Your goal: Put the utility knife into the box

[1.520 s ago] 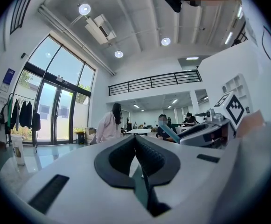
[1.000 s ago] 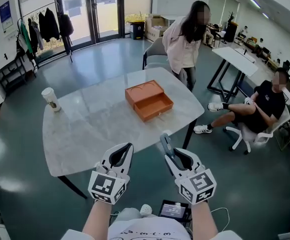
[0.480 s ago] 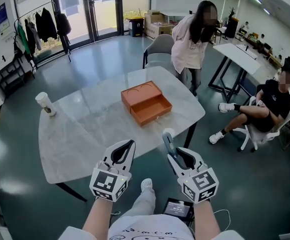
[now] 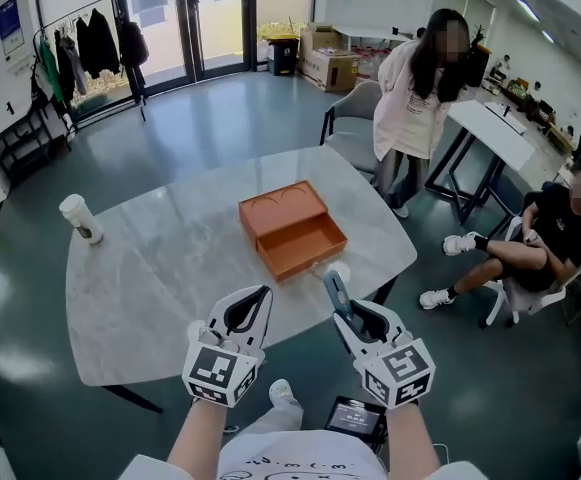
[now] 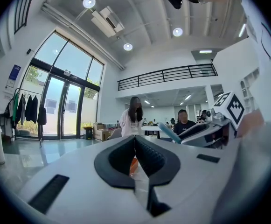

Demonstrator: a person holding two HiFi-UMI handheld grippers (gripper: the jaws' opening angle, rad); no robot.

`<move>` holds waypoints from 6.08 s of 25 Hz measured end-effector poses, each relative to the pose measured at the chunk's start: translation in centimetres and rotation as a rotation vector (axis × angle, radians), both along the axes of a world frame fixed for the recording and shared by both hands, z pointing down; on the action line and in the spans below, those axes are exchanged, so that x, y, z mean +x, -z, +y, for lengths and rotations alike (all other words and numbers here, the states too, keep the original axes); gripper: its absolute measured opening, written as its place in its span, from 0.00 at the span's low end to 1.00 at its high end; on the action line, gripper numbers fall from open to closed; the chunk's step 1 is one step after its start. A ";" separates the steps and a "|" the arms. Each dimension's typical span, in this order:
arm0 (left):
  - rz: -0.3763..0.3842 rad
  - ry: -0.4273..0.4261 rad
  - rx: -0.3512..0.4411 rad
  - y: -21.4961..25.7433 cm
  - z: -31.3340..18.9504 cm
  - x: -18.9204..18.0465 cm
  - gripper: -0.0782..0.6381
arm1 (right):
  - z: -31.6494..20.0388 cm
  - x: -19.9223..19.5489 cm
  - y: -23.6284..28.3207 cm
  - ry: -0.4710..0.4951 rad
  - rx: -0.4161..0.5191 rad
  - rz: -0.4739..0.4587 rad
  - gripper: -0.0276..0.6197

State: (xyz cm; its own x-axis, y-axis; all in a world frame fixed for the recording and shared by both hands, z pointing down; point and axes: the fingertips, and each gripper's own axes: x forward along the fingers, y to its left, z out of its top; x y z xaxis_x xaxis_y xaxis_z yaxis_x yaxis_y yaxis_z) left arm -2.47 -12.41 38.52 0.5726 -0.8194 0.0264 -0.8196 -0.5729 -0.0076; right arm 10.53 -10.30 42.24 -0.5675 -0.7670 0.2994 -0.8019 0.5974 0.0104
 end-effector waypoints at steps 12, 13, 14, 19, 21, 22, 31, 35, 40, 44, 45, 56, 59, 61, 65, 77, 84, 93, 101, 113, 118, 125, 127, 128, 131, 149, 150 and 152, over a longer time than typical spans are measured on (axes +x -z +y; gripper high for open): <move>0.017 0.079 -0.015 0.1 -9.7 -0.4 0.13 | -10.8 0.1 0.2 0.074 -0.019 0.015 0.25; 0.017 0.084 -0.017 0.0 -10.3 -0.5 0.13 | -11.5 0.0 0.2 0.080 -0.020 0.017 0.25; 0.017 0.088 -0.019 -0.1 -10.7 -0.5 0.13 | -12.2 0.0 0.2 0.085 -0.020 0.018 0.25; 0.018 0.122 -0.030 -0.8 -12.4 -1.2 0.13 | -14.6 -0.3 -0.2 0.111 -0.026 0.025 0.25; 0.017 0.142 -0.032 -0.8 -12.9 -1.6 0.13 | -15.5 -0.6 -0.2 0.128 -0.029 0.027 0.25; 0.016 0.155 -0.033 -0.8 -13.1 -1.9 0.13 | -15.9 -0.7 -0.2 0.139 -0.032 0.028 0.25; 0.008 0.278 -0.058 -1.4 -15.0 -3.2 0.13 | -19.9 -1.6 -1.0 0.261 -0.053 0.048 0.25; 0.008 0.345 -0.068 -1.7 -16.3 -2.7 0.13 | -22.0 -1.6 -1.5 0.341 -0.067 0.068 0.25; 0.016 0.442 -0.082 -2.3 -17.8 -2.4 0.13 | -24.2 -1.7 -2.6 0.460 -0.081 0.103 0.25; 0.005 0.485 -0.095 -2.8 -19.0 -1.5 0.13 | -25.9 -1.3 -3.4 0.527 -0.099 0.120 0.25; 0.003 0.496 -0.100 -2.9 -19.3 -1.4 0.13 | -26.3 -1.3 -3.6 0.544 -0.105 0.125 0.25; -0.013 0.581 -0.170 -6.2 -19.5 -1.6 0.13 | -26.8 -2.6 -10.7 0.736 -0.224 0.276 0.25; -0.018 0.588 -0.187 -6.9 -19.3 -1.7 0.13 | -26.6 -2.9 -12.6 0.776 -0.270 0.331 0.25; -0.020 0.592 -0.194 -7.1 -19.2 -2.1 0.13 | -26.4 -3.4 -13.6 0.798 -0.299 0.366 0.25; -0.020 0.599 -0.205 -7.4 -19.1 -2.8 0.13 | -26.1 -4.3 -15.6 0.836 -0.361 0.433 0.25; -0.022 0.619 -0.227 -8.1 -19.1 -3.8 0.13 | -26.0 -5.3 -20.7 0.889 -0.505 0.645 0.25; -0.024 0.624 -0.235 -8.5 -19.1 -4.7 0.13 | -25.7 -5.3 -22.8 0.897 -0.543 0.736 0.25; -0.029 0.616 -0.250 -8.7 -19.0 -5.8 0.13 | -25.8 -5.1 -24.7 0.879 -0.542 0.836 0.25; -0.034 0.592 -0.250 -8.4 -19.0 -6.2 0.13 | -25.4 -5.5 -24.6 0.884 -0.521 0.846 0.26; -0.043 0.507 -0.236 -7.9 -19.1 -5.5 0.13 | -26.8 -5.6 -22.1 0.716 -0.495 0.716 0.41; -0.045 0.463 -0.222 -7.7 -18.8 -5.2 0.13 | -27.5 -5.7 -20.0 0.626 -0.454 0.612 0.41; -0.054 0.383 -0.196 -6.8 -17.6 -5.7 0.13 | -26.6 -6.5 -15.4 0.511 -0.392 0.468 0.38; -0.059 0.357 -0.190 -6.6 -17.1 -5.8 0.13 | -26.1 -6.5 -14.3 0.471 -0.372 0.432 0.36; -0.060 0.344 -0.187 -6.5 -16.8 -5.8 0.13 | -25.9 -6.5 -13.9 0.451 -0.361 0.416 0.35; -0.063 0.310 -0.174 -6.2 -16.2 -5.9 0.13 | -25.1 -6.2 -12.6 0.389 -0.326 0.365 0.26; -0.048 0.197 -0.075 -2.9 -14.2 -2.2 0.13 | -20.0 -3.6 -3.6 0.228 -0.112 0.032 0.06; -0.046 0.198 -0.068 -2.6 -14.2 -1.9 0.13 | -19.9 -3.4 -3.1 0.234 -0.100 0.019 0.06; -0.041 0.200 -0.057 -2.0 -14.1 -1.2 0.13 | -19.5 -3.1 -2.1 0.243 -0.079 -0.003 0.06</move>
State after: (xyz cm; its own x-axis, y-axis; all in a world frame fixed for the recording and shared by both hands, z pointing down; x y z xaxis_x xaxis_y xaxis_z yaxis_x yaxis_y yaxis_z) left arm -3.69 -26.49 40.50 0.3961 -0.9131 0.0961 -0.9167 -0.3993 -0.0152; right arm 7.46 -29.76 44.37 -0.7335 -0.5821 0.3508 -0.6344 0.7716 -0.0463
